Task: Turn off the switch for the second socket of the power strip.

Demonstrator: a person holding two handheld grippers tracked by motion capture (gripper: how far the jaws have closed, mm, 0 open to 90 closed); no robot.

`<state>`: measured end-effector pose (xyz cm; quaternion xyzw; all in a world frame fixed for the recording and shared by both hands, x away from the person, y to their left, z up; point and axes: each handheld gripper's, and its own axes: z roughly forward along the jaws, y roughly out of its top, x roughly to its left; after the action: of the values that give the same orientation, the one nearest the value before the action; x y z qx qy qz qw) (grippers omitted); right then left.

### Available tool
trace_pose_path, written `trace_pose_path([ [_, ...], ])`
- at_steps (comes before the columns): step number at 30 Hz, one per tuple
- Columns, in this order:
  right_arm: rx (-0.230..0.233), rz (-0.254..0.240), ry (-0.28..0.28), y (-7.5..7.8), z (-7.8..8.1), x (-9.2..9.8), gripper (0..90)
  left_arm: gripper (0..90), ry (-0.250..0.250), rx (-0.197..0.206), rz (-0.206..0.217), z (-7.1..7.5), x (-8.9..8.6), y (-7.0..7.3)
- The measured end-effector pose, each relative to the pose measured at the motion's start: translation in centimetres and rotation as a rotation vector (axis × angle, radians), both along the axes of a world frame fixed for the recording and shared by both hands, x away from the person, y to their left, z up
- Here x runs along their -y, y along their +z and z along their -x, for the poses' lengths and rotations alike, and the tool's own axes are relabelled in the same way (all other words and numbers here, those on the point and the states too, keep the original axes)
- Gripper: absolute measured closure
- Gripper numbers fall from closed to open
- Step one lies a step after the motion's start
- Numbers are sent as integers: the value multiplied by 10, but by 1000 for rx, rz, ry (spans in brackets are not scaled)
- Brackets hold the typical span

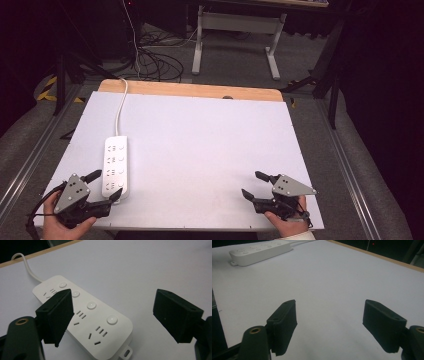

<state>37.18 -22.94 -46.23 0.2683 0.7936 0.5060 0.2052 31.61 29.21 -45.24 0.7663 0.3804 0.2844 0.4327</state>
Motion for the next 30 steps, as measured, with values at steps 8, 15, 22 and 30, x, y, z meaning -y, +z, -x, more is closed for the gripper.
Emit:
trace_pose_path([
  [8, -2, 2, 3, 0, 0, 0, 279, 173, 3, 3, -3, 0, 0, 1],
  [15, -7, 0, 2, -1, 0, 0, 283, 173, 8, 3, -17, 1, 1, 2],
  [22, -10, 1, 0, -2, -1, 0, 286, 173, 11, -1, -21, 2, 1, 4],
  [30, -14, 1, 1, -2, -1, 1, 293, 189, 15, -13, -6, 2, 1, 8],
])
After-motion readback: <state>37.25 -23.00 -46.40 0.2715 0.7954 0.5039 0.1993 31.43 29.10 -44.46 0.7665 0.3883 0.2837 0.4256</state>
